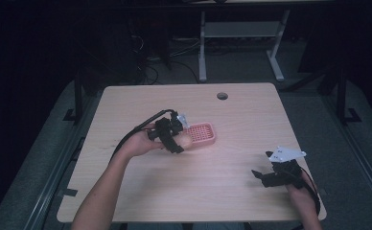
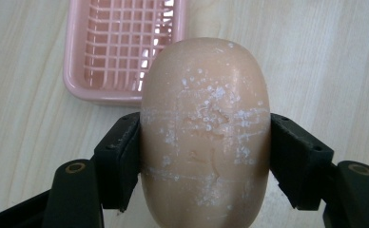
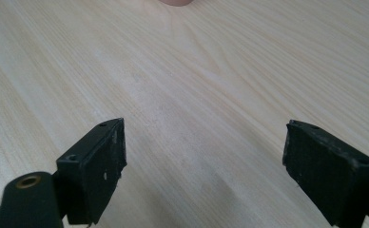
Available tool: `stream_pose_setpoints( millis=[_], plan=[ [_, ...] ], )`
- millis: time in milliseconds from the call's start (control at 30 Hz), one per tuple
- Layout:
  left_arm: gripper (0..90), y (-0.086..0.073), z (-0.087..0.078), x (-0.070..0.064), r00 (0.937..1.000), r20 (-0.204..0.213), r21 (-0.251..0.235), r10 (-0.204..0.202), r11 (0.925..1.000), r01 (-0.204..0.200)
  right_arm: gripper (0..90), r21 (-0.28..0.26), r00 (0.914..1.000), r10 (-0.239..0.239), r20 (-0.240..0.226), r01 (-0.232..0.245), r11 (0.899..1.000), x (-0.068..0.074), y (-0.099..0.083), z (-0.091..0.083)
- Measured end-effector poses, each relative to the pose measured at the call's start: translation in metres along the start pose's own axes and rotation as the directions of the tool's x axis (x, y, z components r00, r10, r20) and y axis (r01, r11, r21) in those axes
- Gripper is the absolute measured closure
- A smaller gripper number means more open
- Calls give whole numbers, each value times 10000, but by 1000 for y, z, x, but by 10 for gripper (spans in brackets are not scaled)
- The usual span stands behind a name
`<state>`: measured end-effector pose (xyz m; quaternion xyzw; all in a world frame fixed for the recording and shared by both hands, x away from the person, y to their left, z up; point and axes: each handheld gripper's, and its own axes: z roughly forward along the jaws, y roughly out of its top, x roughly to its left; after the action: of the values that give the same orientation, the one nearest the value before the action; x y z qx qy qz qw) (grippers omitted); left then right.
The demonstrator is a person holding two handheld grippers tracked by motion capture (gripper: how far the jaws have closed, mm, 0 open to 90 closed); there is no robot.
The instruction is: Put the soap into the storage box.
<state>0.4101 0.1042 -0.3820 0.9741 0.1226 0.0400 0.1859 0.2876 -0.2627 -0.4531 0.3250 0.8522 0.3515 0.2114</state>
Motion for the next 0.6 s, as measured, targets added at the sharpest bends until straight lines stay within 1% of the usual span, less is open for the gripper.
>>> stream_pose_setpoints(
  millis=[33,133,200,300,333,400,433,467,500,600],
  plan=[
    [323,1,0,1,10000,14,40,43,10000,-43,140,-11,10000,9,-15,-9,10000,0,0,0],
    [323,5,1,3,10000,-27,-50,47,10000,-47,139,-38,10000,27,-6,-27,10000,0,0,0],
    [323,8,2,5,10000,49,-15,-39,10000,39,139,-76,10000,10,8,-10,10000,-1,0,-1],
    [323,12,4,6,10000,-37,113,45,9999,-45,140,-91,10000,42,22,-42,9999,-1,0,-1],
    [323,16,5,9,9999,-45,180,101,9998,-100,140,-117,10000,81,2,-81,9999,-1,0,-2],
    [323,20,5,10,10000,-39,108,71,9999,-71,140,-116,10000,79,9,-78,9999,-1,0,-1],
    [323,21,5,12,9999,-25,116,125,9999,-125,140,-117,10000,74,3,-74,9999,-1,0,-1],
    [323,24,5,13,9999,-82,93,134,9999,-133,140,-122,10000,66,-5,-66,9999,-1,0,-1],
    [323,26,5,14,9998,-75,185,184,9997,-183,139,-131,10000,58,-2,-58,9999,-1,0,-1],
    [323,30,6,16,9998,-61,94,174,9998,-174,139,-146,10000,58,-14,-59,9999,-1,0,-1]
  ],
)
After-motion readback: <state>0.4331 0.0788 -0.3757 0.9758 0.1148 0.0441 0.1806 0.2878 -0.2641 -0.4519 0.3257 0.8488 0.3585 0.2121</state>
